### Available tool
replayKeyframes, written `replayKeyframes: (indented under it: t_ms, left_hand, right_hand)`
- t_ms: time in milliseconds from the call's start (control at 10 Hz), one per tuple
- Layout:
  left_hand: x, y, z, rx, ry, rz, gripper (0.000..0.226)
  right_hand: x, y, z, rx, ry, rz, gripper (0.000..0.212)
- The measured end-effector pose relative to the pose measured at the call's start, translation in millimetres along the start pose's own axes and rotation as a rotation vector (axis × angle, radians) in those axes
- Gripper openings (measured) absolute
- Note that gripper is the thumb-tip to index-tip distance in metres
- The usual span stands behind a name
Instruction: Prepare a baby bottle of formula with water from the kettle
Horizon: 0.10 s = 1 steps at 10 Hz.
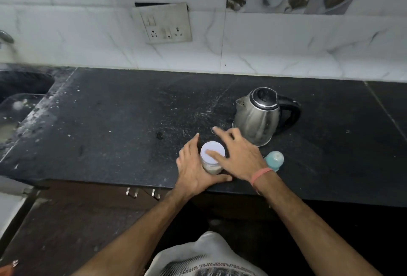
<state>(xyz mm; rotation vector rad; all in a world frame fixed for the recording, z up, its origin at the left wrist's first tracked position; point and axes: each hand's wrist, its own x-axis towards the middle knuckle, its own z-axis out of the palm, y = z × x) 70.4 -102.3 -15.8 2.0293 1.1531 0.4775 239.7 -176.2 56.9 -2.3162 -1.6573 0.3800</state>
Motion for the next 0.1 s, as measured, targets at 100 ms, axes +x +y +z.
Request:
replayKeyframes:
  t_ms: [100]
  left_hand:
    - [9.0,15.6,-18.2,0.025,0.095,0.102,0.131]
  right_hand:
    - [1.5,4.2,-21.2,0.229,0.201,0.163,0.072]
